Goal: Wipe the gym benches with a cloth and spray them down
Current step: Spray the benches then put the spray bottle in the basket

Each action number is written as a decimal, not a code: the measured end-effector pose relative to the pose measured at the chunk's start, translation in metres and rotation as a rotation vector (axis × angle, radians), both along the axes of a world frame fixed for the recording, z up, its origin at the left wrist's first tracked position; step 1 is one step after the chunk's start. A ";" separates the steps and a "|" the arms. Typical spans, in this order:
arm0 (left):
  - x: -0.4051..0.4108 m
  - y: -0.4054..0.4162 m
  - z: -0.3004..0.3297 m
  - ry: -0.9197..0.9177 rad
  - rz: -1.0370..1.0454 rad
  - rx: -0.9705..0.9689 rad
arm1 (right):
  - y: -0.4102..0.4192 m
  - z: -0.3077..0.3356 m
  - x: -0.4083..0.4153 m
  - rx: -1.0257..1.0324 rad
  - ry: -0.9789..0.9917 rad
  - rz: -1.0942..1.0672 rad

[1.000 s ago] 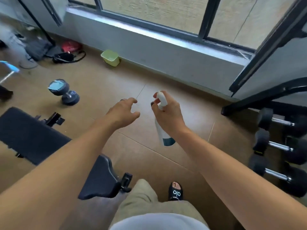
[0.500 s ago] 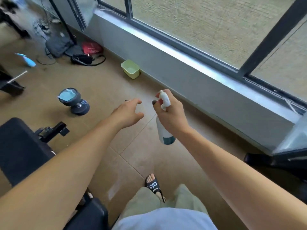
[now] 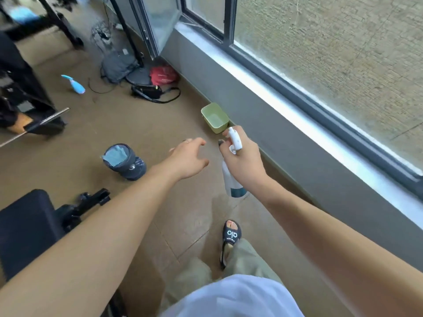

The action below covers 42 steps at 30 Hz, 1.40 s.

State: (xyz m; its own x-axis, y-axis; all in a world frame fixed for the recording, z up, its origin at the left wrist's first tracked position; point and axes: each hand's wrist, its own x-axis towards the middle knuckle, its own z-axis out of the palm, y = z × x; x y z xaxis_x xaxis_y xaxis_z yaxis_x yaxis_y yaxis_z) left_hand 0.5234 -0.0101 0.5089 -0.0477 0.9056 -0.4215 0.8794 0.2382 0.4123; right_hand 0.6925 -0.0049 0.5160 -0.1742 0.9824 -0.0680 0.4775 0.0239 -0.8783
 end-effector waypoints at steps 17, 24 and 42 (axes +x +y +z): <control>-0.176 0.359 -0.146 -0.048 -0.053 -0.091 | 0.389 -0.162 -0.188 -0.042 0.004 -0.104; -0.202 0.477 -0.325 -0.098 -0.051 -0.086 | 0.522 -0.330 -0.208 0.043 -0.094 -0.147; -0.204 0.582 -0.714 -0.155 0.060 -0.053 | 0.672 -0.752 -0.198 -0.021 -0.118 -0.218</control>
State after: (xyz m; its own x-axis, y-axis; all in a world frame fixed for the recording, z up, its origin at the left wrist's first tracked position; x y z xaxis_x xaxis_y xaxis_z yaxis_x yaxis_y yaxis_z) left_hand 0.3191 0.5716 -0.2049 -0.0316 0.8795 -0.4749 0.7899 0.3131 0.5273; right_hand 0.4945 0.6669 -0.2355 0.0519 0.9940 -0.0961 0.5683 -0.1085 -0.8156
